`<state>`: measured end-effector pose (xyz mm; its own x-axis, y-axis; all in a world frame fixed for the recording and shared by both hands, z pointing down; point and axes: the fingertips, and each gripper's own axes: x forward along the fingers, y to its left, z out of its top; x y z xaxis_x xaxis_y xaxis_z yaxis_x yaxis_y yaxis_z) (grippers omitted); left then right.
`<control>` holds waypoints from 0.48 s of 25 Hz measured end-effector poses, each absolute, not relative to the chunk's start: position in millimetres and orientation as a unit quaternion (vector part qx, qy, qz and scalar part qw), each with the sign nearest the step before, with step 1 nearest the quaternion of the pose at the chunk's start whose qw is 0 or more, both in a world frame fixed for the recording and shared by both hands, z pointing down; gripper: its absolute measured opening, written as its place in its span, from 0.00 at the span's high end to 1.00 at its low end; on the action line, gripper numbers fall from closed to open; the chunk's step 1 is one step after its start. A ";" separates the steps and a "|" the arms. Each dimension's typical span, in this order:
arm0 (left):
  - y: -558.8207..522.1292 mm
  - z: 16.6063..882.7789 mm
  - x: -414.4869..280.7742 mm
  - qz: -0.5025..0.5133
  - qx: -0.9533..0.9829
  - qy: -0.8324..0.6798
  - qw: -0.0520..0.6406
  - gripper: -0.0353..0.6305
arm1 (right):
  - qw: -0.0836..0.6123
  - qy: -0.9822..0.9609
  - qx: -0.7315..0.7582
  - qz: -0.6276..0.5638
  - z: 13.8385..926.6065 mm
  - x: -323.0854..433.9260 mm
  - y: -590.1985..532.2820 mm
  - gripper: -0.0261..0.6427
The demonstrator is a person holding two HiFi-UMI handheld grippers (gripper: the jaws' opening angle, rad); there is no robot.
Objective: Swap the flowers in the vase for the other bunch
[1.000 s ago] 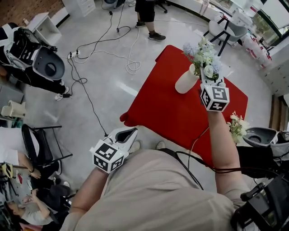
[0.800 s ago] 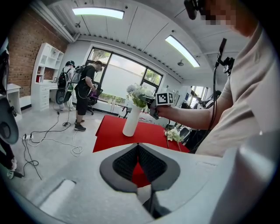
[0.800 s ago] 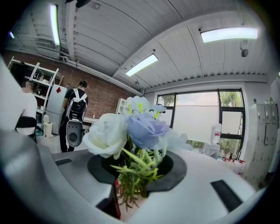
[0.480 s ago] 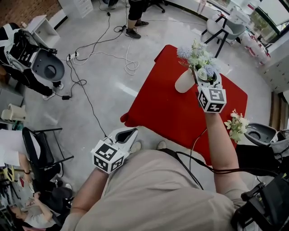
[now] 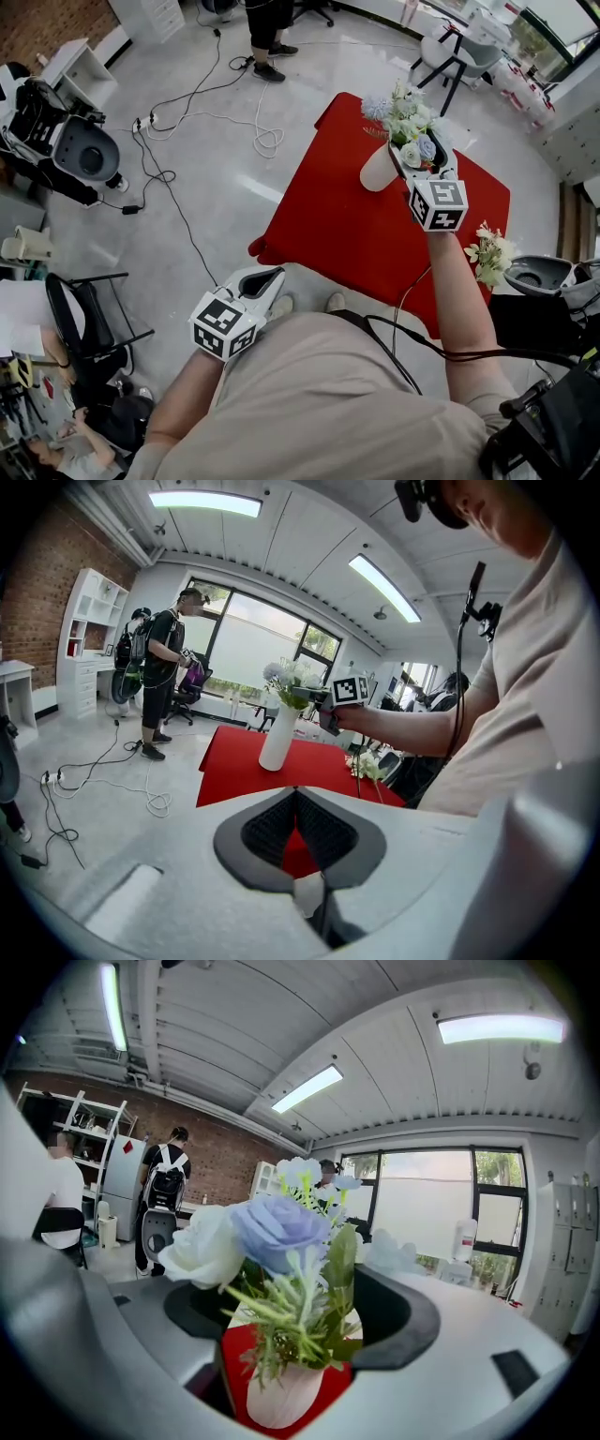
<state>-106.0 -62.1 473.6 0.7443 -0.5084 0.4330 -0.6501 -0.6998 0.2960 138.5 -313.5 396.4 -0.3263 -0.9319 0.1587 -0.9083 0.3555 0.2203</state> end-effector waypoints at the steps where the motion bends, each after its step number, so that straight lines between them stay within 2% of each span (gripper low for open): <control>1: -62.1 473.5 -105.5 0.162 0.908 -0.317 0.219 0.94 | 0.131 -0.814 0.563 -0.045 396.9 138.0 -313.1 0.40; 4: -62.6 473.3 -104.2 0.162 0.910 -0.312 0.218 0.94 | 0.134 -0.817 0.559 -0.048 396.2 137.2 -311.6 0.38; 12: -65.3 475.2 -104.8 0.160 0.912 -0.306 0.219 0.94 | 0.137 -0.811 0.567 -0.047 397.2 140.9 -308.5 0.37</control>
